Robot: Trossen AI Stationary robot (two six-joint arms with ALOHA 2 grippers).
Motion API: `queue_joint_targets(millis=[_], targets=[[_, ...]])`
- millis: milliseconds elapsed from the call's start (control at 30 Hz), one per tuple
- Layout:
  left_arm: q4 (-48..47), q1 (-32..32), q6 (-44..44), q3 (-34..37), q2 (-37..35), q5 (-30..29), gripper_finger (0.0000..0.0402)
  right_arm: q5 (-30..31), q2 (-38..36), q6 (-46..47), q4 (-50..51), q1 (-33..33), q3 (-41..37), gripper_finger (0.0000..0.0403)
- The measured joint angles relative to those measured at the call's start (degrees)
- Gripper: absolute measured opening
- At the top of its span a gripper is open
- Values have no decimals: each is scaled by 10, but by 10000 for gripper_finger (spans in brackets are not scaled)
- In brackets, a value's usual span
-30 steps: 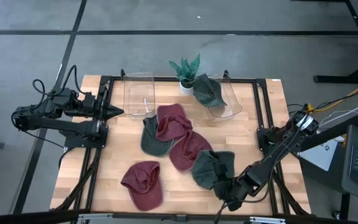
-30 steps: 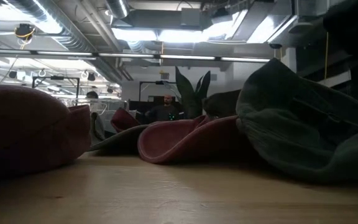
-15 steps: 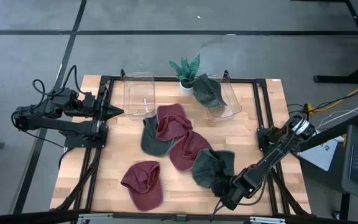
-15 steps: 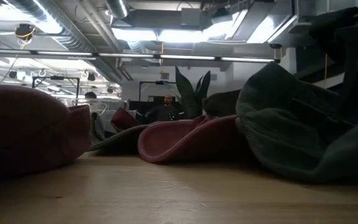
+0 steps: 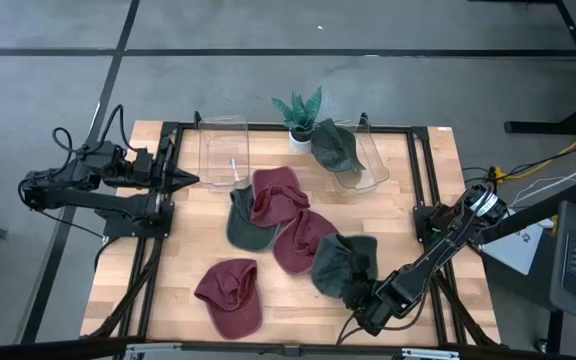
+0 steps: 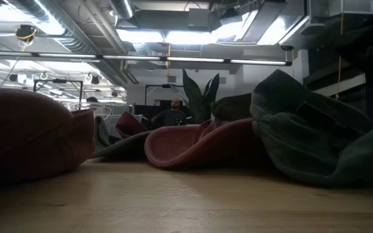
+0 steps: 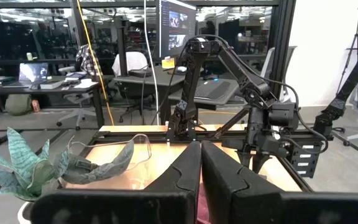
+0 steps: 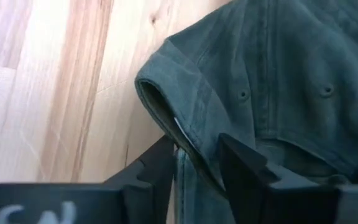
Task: Pick & Place hat
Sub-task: Put the bottom gray cap into the right bin
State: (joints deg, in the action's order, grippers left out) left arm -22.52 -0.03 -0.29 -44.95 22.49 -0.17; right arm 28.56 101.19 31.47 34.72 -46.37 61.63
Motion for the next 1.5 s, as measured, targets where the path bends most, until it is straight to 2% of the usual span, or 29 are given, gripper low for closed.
queue_joint_targets(millis=[300, 633, 1033, 1500], targets=[[0, 0, 0, 0, 0, 0, 11, -31, 0, 23, 2, 0, 0, 20], [0, 0, 0, 0, 0, 0, 9, -41, -8, 96, -1, 0, 0, 18], [0, 0, 0, 0, 0, 0, 13, -45, -89, 136, -1, 0, 0, 18], [0, 0, 0, 0, 0, 0, 12, 25, -215, 135, 4, 0, 0, 18]])
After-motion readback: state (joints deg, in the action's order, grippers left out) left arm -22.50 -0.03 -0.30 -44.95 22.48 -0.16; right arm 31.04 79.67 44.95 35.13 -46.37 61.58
